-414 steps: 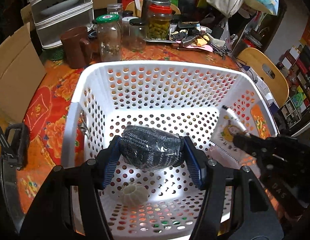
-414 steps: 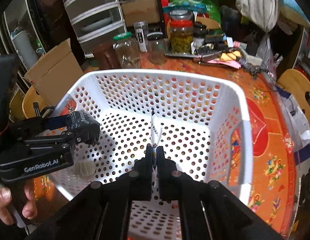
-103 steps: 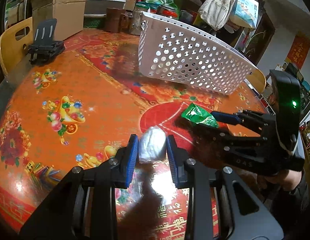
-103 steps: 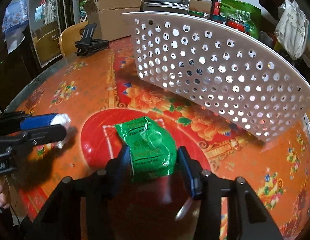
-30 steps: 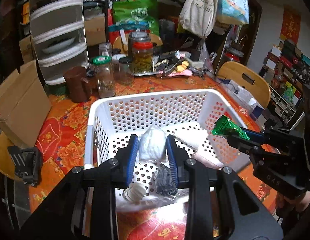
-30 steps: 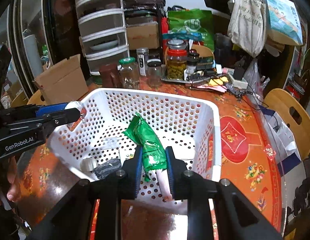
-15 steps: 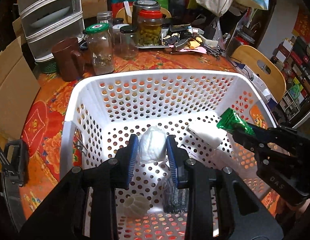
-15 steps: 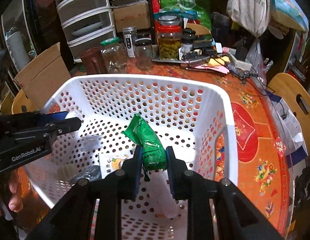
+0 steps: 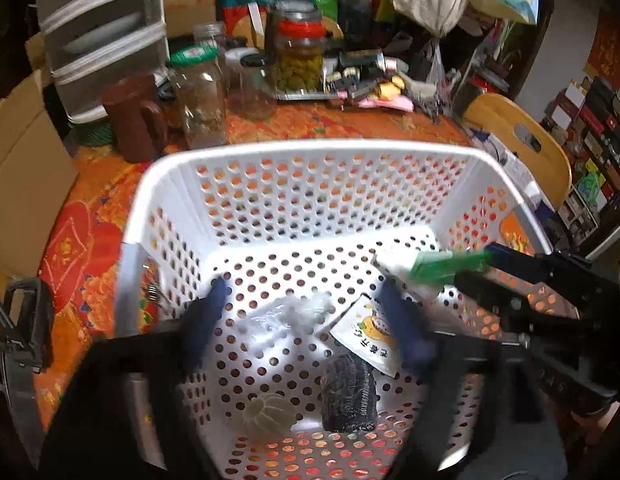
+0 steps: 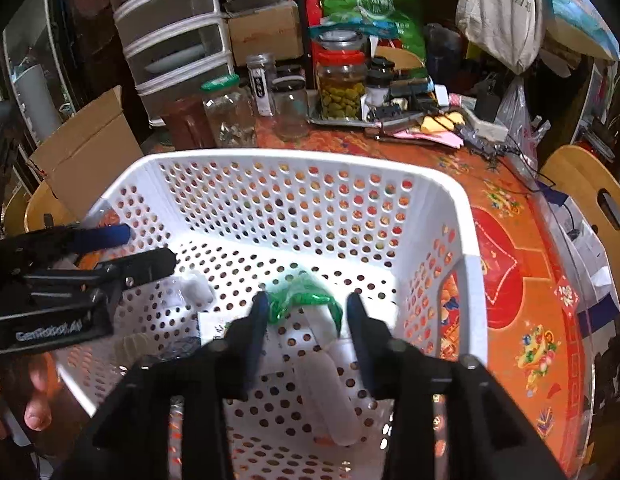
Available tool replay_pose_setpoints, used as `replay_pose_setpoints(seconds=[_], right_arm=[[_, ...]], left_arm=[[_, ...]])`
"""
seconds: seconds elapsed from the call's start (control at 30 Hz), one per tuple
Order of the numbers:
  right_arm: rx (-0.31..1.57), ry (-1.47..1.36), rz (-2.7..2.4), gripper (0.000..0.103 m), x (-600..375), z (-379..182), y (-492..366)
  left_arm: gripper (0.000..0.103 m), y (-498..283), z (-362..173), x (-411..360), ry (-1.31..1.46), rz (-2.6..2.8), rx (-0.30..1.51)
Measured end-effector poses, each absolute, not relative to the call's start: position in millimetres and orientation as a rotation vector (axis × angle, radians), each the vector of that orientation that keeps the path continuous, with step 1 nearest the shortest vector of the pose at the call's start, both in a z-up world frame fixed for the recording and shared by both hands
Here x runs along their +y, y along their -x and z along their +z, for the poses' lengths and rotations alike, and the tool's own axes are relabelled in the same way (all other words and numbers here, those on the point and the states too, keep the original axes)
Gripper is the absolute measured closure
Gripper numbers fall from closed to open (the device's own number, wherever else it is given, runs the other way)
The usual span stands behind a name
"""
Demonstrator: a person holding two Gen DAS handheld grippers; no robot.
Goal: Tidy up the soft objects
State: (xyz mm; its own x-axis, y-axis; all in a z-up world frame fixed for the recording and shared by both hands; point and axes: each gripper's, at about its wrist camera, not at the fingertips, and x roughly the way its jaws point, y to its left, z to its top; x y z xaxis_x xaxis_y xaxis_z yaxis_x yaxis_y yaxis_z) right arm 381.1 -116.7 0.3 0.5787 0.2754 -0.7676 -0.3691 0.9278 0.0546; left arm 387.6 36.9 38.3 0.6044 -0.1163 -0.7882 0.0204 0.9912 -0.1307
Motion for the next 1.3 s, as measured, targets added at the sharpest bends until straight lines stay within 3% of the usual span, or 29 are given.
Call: replay_pose_setpoints(seconds=[0.03, 0.07, 0.13, 0.17, 0.23, 0.53, 0.97, 1.3], right_arm=[[0.858, 0.128, 0.370, 0.020, -115.8, 4.2, -377.2], [0.823, 0.141, 0.362, 0.011, -115.3, 10.4, -370.7], [0.757, 0.131, 0.377, 0.006, -118.4, 23.8, -357.9], [0.731, 0.115, 0.385, 0.005, -121.9, 30.8, -351.8], [0.673, 0.077, 0.397, 0.000, -132.0, 46.0, -336.1], [0.530, 0.120, 0.309, 0.000, -162.2, 60.1, -224.2], [0.484, 0.024, 0.320, 0.000, -193.1, 62.0, -52.1], [0.493, 0.020, 0.283, 0.000, -205.2, 65.8, -28.7]], left_arm=[[0.012, -384.6, 41.9, 38.7, 0.116, -0.083, 0.906], [0.011, -379.2, 47.2, 40.1, 0.122, -0.090, 0.892], [0.008, -368.4, 57.9, 43.2, 0.129, -0.105, 0.871], [0.001, -358.3, 66.3, 46.0, 0.129, -0.112, 0.845], [0.000, -338.9, 79.6, 53.3, 0.129, -0.100, 0.803], [0.000, -234.2, 83.3, 70.7, 0.137, -0.063, 0.741], [0.000, -30.6, 97.8, 10.1, 0.132, -0.072, 0.593], [0.000, 8.6, 112.2, -15.9, 0.092, -0.055, 0.557]])
